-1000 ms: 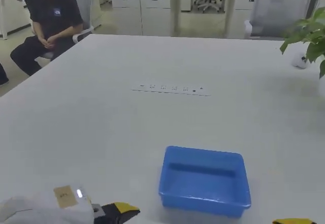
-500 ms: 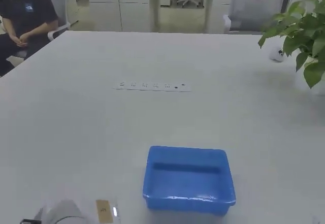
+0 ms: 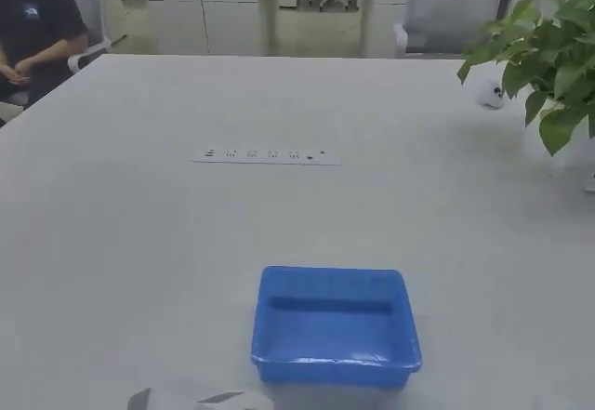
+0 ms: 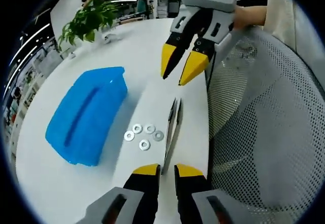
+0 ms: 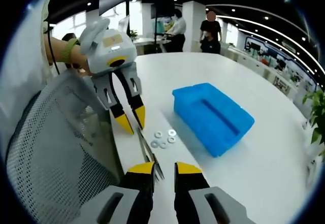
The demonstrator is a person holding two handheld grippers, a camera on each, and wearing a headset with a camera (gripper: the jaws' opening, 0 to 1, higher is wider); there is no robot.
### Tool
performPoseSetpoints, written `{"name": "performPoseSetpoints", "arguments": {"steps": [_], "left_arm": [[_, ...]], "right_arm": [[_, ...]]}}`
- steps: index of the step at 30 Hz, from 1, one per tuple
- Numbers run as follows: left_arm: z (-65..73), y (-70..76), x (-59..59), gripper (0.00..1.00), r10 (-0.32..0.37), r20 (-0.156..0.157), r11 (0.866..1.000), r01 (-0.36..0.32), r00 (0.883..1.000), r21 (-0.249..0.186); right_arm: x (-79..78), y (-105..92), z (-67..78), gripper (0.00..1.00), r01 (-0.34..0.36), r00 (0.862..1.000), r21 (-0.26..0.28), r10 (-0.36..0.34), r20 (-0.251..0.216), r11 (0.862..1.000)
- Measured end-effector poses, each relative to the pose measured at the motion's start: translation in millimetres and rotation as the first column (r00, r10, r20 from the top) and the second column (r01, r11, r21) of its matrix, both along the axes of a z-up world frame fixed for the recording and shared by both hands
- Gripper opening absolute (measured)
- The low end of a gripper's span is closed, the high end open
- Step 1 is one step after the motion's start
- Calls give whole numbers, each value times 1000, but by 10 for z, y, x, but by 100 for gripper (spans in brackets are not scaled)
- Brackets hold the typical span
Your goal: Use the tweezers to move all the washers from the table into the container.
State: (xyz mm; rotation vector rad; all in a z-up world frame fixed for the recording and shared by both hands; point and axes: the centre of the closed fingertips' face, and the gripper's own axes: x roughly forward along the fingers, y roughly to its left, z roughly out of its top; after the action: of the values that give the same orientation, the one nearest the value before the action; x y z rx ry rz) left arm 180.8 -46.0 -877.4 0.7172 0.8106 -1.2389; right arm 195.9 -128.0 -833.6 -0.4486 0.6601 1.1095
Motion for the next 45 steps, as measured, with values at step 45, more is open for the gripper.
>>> {"name": "performPoseSetpoints", "arguments": {"steps": [45], "left_arm": [[966,-554,-237,0,-177,137,959,202,975,-198]], "right_arm": [[-303,153,-217,11,-258,966,-66,254,-51,964]]}}
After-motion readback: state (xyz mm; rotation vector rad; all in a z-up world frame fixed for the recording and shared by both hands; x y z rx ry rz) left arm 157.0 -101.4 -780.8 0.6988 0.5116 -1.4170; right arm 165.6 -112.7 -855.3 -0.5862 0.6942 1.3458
